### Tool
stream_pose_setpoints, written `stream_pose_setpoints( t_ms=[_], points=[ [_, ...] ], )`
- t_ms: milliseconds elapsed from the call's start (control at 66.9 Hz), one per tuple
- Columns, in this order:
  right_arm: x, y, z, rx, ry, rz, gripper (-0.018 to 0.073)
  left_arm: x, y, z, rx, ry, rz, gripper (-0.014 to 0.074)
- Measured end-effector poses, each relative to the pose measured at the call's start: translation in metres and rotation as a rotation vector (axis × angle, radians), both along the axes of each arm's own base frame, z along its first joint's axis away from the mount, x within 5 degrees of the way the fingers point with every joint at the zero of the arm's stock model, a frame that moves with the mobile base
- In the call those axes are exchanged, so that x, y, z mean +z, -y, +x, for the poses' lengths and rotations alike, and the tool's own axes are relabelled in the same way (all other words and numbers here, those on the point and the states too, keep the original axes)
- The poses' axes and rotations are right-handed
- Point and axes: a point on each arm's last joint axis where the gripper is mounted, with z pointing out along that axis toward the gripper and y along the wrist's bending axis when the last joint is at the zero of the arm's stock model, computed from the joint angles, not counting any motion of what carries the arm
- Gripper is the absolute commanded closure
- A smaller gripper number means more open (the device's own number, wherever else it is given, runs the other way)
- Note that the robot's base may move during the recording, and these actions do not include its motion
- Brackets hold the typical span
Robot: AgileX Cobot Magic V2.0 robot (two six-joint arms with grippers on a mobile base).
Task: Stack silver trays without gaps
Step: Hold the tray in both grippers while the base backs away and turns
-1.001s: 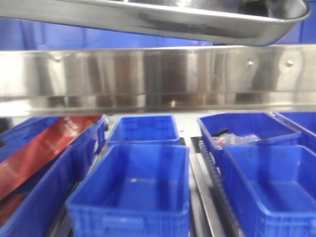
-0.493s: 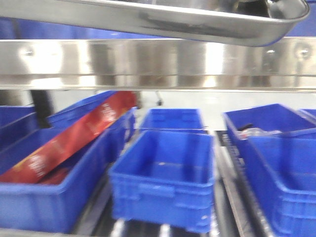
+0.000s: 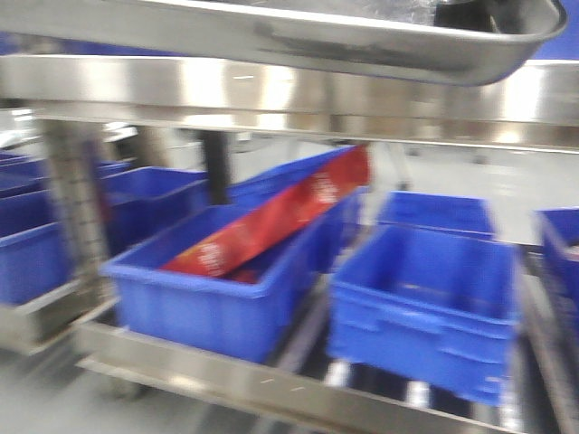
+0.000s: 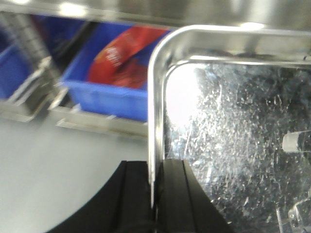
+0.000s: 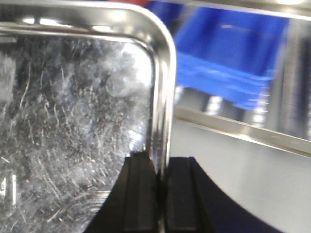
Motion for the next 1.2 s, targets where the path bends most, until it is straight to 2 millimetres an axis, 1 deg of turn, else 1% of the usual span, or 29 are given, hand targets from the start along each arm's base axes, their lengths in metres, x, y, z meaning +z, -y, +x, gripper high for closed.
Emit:
stream_pose_setpoints(
  t_ms=[1195],
  points=[
    [0.0001,-0.0002,0.0000,0.001,0.001,0.001,0.0574,0.0000,0.0000,0.0000,0.000,0.000,0.000,0.0613]
  ],
)
